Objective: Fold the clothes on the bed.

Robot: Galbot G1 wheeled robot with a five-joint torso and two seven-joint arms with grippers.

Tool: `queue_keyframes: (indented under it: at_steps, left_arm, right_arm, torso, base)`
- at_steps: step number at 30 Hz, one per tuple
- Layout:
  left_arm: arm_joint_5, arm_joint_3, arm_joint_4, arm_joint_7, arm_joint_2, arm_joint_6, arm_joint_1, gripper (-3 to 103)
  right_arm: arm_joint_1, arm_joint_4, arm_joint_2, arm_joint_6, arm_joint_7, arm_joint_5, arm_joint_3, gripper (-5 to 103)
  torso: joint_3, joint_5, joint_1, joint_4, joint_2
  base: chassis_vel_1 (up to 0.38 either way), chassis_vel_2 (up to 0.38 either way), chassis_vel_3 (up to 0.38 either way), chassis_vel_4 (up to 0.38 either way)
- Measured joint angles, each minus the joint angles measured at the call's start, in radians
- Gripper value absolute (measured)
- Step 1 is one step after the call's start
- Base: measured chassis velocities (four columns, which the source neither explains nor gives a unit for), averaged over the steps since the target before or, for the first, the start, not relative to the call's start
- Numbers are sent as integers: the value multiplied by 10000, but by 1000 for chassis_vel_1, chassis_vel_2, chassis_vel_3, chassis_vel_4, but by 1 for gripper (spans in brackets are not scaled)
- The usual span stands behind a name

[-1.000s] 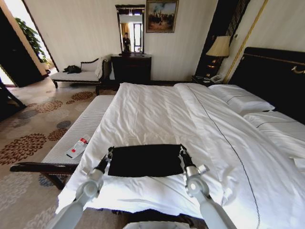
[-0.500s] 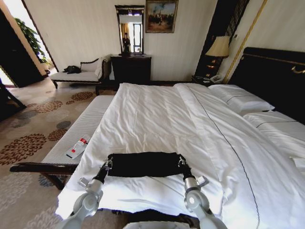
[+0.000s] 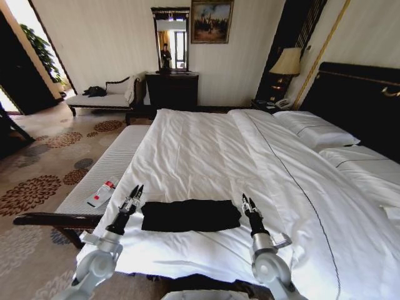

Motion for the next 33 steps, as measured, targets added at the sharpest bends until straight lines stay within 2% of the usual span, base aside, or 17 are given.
queue_keyframes:
  at_steps: [1,2,4,6,8,9,10,11,13,14,16,17,20,27,30,33]
  left_arm:
    - [244,127,49,-443,-8,290,-266,57]
    - [244,127,49,-443,-8,290,-266,57]
    - [802,500,134,-1493,-91,1034,-816,68]
    - [1443,914,212,-2090,-248,1557,-1014,79]
    - [1686,992,268,-2177,-296,1593,-993,79]
    - [2404,1124,474,-2329,-420,1549,-858,89]
    - [3071,1199,699,-2396,-547,1394,-690,89]
    - [3471,1237,847,-2431,-641,1299,-571,94]
    - [3719,1266,947,-2459,-713,1248,-476,98]
    - [4121,1346,1138,-2542,-868,1205,-252,100]
    - [4676,1434,1405,-2714,-1085,1231,-12,100]
    - [4676,1434,1405,-2714,-1085,1231,-12,100]
    - [5317,1465,1782,-2962,-1265,1450,244,100]
    - [5505,1278,1944,-3184,-1340,1504,575,100]
    - [5348,927,1309,-3282,-1320,1127,896,100]
    - [5246,672,921,-3316,-1317,875,1051,100]
  right_arm:
    - [287,-198,-31,-221,209,-114,-86,63]
    - [287,-198,-31,-221,209,-114,-86,63]
    - [792,-720,-45,-642,696,-344,-426,74]
    - [1001,-897,-35,-1076,1100,-343,-724,85]
    - [1000,-899,-22,-1195,1162,-372,-795,85]
    - [948,-899,3,-1383,1220,-600,-897,90]
    - [860,-929,25,-1516,1243,-1057,-997,95]
    - [810,-987,40,-1546,1260,-1425,-1075,98]
    - [780,-1041,51,-1560,1280,-1691,-1132,98]
    - [693,-1289,83,-1633,1410,-2562,-1352,100]
    - [555,-1723,129,-1976,1942,-3678,-1641,100]
    - [555,-1723,129,-1976,1942,-3678,-1641,100]
    - [269,-2086,211,-2144,2374,-4617,-1972,100]
    - [45,-2397,389,-1944,2659,-5280,-2032,100]
    - [-116,-2126,626,-1070,2702,-4720,-1414,100]
    - [-212,-1807,745,-662,2704,-4179,-1027,100]
  torso:
    - [0,0,1,1,-1]
    - [0,0,1,1,-1]
    - [4,5,5,1,-3]
    - [4,5,6,-1,-4]
    - [3,4,6,-2,-4]
    - [3,5,4,-2,-3]
    - [3,2,3,1,-3]
    - [1,1,2,1,-2]
    - [1,0,1,1,-2]
    - [1,0,0,3,-2]
    - [1,3,0,3,-2]
    - [1,3,0,3,-2]
    - [1,3,1,0,-2]
    - [0,2,0,1,-1]
    - [1,3,0,1,-1]
    - [1,2,1,0,-1]
  base:
    - [0,0,0,0]
    - [0,0,0,0]
    - [0,0,0,0]
    - [0,0,0,0]
    - [0,0,0,0]
    - [0,0,0,0]
    - [0,0,0,0]
    - [0,0,0,0]
    - [0,0,0,0]
    - [0,0,0,0]
    - [0,0,0,0]
    - [0,0,0,0]
    - [0,0,0,0]
    - [0,0,0,0]
    - [0,0,0,0]
    - [0,0,0,0]
